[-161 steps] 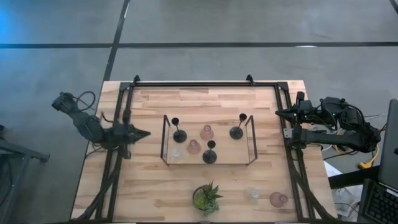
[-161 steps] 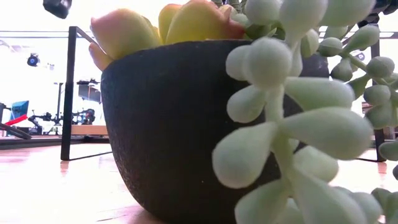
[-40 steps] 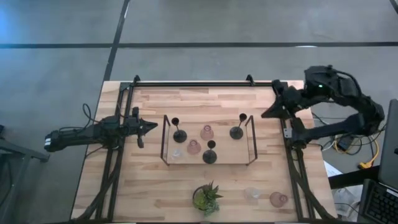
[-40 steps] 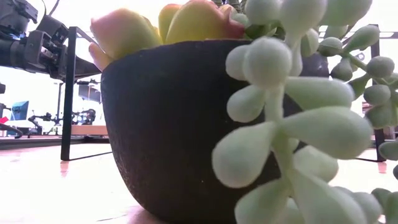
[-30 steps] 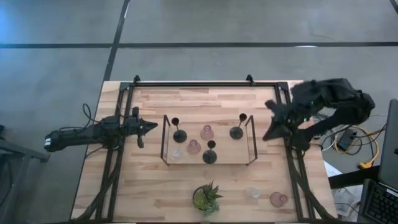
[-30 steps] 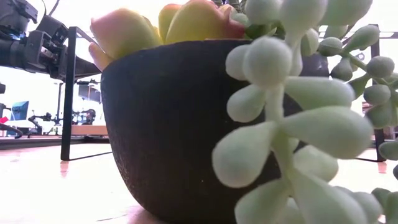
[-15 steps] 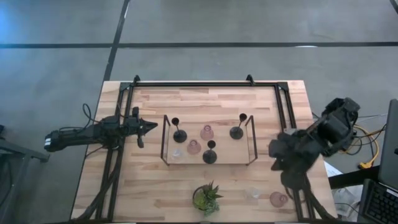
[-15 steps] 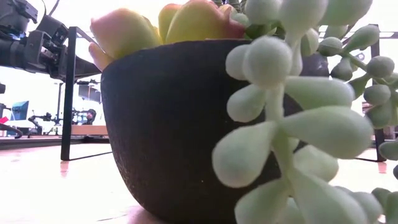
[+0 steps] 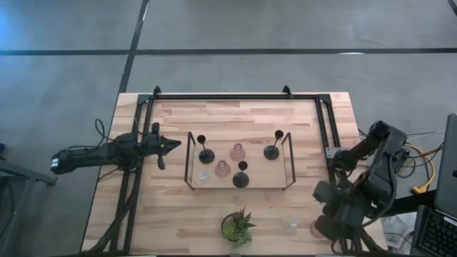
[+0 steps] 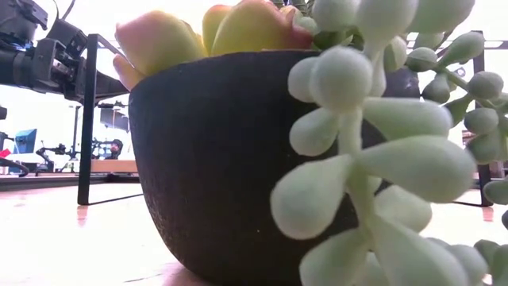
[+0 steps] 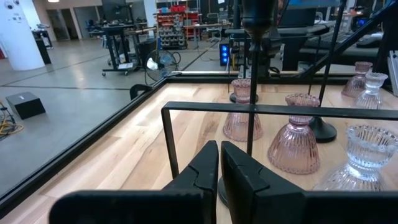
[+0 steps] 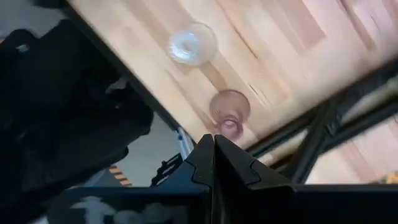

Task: Pick & Place candle stick holders
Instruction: Put the pink glass candle holder on the shelf

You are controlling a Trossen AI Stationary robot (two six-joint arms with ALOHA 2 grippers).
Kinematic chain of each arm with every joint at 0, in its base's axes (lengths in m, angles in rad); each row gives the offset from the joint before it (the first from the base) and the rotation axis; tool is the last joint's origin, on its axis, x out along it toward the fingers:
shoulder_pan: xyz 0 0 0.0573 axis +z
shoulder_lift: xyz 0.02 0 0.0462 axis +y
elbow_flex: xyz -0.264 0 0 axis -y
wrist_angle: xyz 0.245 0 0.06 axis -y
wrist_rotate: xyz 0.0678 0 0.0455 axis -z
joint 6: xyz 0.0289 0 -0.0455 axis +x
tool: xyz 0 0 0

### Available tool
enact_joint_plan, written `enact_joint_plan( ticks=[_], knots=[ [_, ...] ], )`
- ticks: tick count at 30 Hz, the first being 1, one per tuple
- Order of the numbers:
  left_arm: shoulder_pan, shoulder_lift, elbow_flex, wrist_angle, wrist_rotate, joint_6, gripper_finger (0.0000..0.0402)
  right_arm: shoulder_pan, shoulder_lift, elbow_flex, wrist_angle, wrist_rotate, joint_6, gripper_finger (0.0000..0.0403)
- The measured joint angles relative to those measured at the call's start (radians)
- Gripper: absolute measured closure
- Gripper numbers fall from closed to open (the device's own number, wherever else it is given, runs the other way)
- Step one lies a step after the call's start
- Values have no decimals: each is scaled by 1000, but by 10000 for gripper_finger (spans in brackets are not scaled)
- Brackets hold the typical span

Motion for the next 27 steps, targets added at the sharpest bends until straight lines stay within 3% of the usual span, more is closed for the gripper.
enact_joint_plan(
  ticks=[6,9,19,27],
  knots=[
    [0,0,-1,6,0,0,377,62,26,-75,3,-96,147,391],
    [0,0,-1,9,0,0,378,78,30,-119,0,-122,179,370],
    [0,0,-2,11,0,0,378,91,41,-264,72,-122,94,243],
    [0,0,-1,12,0,0,378,111,41,-388,201,-124,35,223]
  ],
)
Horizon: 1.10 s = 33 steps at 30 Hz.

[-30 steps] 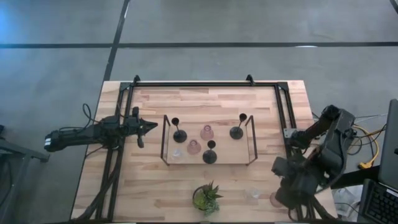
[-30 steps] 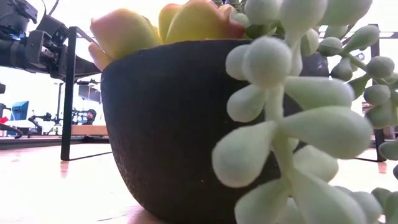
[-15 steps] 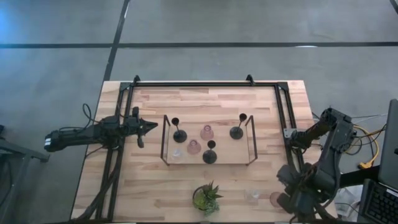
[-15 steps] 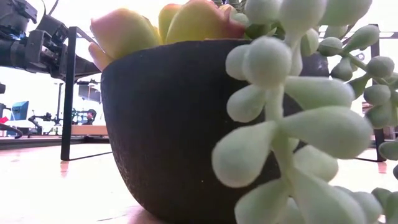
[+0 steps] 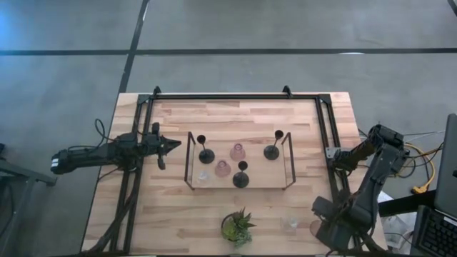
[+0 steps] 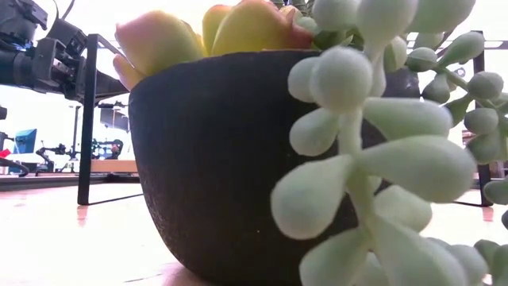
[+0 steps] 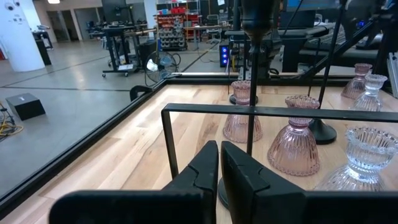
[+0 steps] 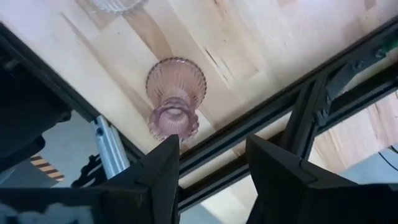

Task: Pick & Place candle stick holders
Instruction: Put the pink glass candle holder on the shelf

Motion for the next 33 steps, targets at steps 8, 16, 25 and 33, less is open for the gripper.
enact_joint_plan(
  ticks=[8,16,25,33],
  knots=[
    [0,0,0,1,0,0,377,25,0,-100,122,-1,5,246],
    [0,0,0,2,0,0,376,59,0,-177,211,-1,50,267],
    [0,0,0,2,0,0,376,65,-6,-294,371,-1,61,296],
    [0,0,0,2,0,0,377,65,-20,-314,435,5,33,378]
  ],
)
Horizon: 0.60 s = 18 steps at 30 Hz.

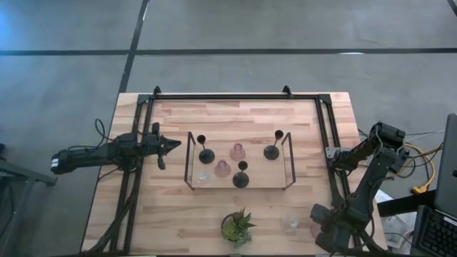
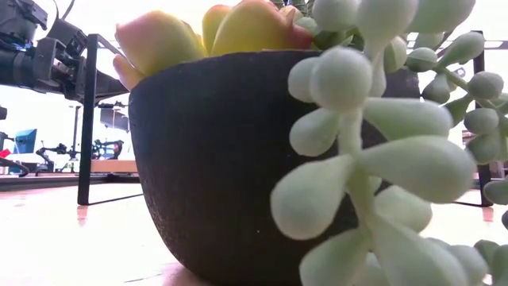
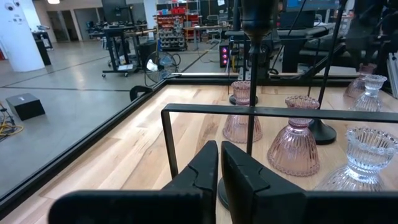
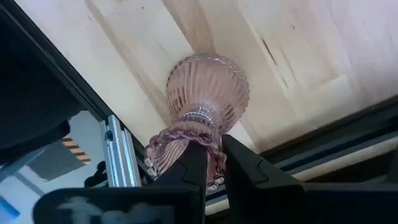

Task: Pick & Place candle stick holders
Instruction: Put the pink glass candle holder on the shelf

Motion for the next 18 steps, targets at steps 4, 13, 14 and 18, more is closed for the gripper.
enact_joint_plan(
  ticks=[4,13,14,18],
  knots=[
    [0,0,0,0,0,0,377,0,4,35,-28,19,-28,380],
    [0,0,0,1,0,0,376,-3,-3,250,-324,29,-33,384],
    [0,0,0,1,0,0,377,-2,-3,286,-358,28,-33,384],
    [0,0,0,1,0,0,378,-11,-7,418,-499,42,-36,384]
  ],
)
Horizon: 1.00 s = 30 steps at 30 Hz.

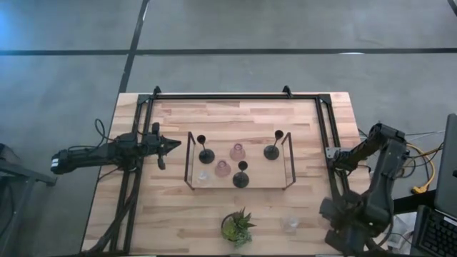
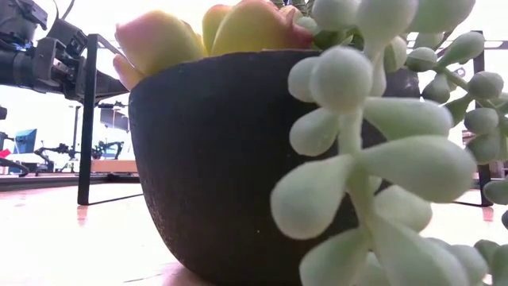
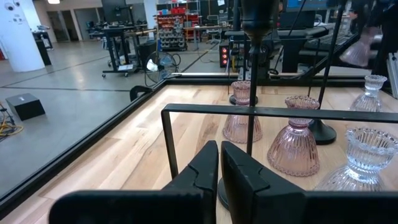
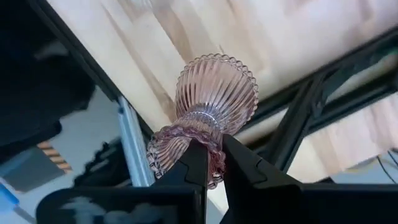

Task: Pick & Place candle stick holders
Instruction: Put the pink glass candle holder on the shelf

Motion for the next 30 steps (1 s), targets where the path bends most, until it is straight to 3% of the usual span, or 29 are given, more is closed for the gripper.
enact_joint_plan(
  ticks=[7,16,24,30],
  knots=[
    [0,0,0,0,0,0,378,-65,0,185,-143,161,-144,384],
    [0,0,0,0,0,0,377,-280,-21,294,-138,322,-664,384],
    [0,0,0,0,0,0,376,-514,-26,366,-137,311,-1183,384],
    [0,0,0,0,0,0,378,-715,-25,387,-137,186,-1492,384]
  ],
)
